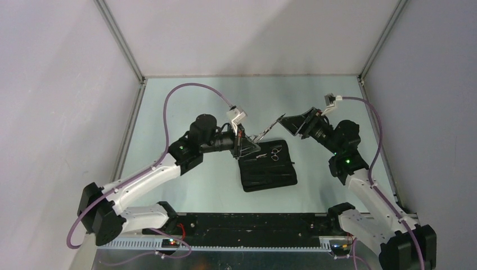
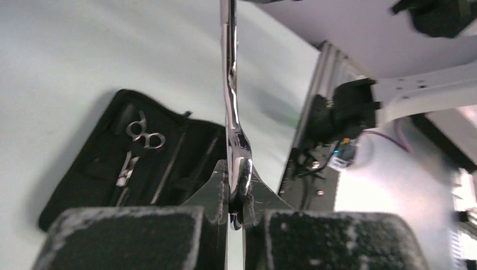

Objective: Sort the hair-cutting tools
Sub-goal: Pick up the scissors from the center of the board.

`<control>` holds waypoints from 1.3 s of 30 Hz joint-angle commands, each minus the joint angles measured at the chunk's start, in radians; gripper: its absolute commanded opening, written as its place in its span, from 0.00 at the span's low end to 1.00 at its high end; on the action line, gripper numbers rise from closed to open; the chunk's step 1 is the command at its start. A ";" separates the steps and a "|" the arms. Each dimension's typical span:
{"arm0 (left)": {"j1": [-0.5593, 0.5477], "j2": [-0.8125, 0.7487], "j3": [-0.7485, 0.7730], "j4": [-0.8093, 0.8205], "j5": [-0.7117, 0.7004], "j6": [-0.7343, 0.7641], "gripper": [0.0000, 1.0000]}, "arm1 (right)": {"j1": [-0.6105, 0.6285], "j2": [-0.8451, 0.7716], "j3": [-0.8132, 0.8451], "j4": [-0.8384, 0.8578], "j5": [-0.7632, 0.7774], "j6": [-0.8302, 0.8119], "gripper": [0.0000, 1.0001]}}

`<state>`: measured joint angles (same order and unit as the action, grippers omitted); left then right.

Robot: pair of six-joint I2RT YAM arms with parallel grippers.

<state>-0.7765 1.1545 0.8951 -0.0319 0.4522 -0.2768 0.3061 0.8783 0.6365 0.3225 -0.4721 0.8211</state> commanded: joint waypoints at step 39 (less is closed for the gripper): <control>-0.209 0.078 0.283 -0.301 -0.598 0.237 0.73 | 0.237 0.017 0.029 -0.131 0.412 0.013 0.00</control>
<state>-0.9703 1.1694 1.1034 -0.3027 -0.1051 -0.1314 0.5213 0.8932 0.6353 0.1719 -0.1249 0.8402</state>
